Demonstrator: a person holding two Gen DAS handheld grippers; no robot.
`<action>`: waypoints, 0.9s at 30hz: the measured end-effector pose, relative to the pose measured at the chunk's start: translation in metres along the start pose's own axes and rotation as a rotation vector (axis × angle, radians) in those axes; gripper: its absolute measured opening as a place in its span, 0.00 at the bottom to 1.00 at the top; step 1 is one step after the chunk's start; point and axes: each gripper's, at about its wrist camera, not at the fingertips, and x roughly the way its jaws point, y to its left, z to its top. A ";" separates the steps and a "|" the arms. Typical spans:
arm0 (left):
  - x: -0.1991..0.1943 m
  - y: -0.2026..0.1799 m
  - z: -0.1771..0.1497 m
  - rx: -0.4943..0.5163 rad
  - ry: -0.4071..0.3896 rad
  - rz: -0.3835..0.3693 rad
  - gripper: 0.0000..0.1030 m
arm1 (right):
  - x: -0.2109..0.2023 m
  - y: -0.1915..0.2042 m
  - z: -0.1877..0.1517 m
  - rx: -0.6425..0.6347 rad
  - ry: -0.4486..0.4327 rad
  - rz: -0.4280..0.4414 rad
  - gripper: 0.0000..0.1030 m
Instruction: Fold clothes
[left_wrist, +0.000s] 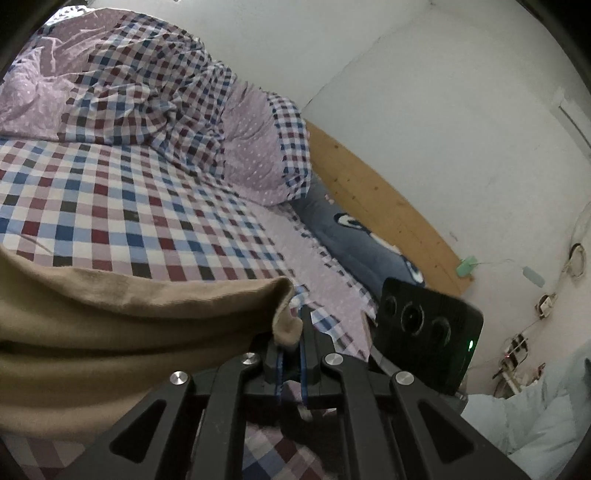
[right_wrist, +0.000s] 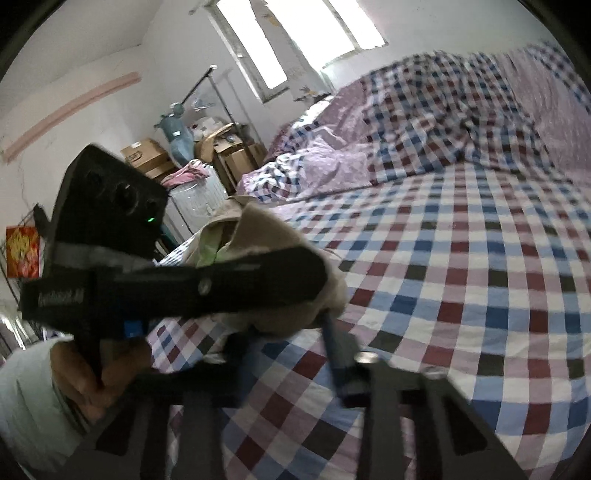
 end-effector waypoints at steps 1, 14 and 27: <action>0.000 0.000 0.000 0.005 0.002 0.003 0.10 | 0.000 -0.003 0.001 0.013 0.003 -0.001 0.14; -0.035 0.008 0.007 0.099 -0.108 0.236 0.74 | -0.058 -0.079 0.040 0.134 -0.156 -0.305 0.00; -0.055 0.029 0.000 0.092 -0.100 0.472 0.74 | -0.016 -0.112 0.026 0.345 0.054 -0.172 0.53</action>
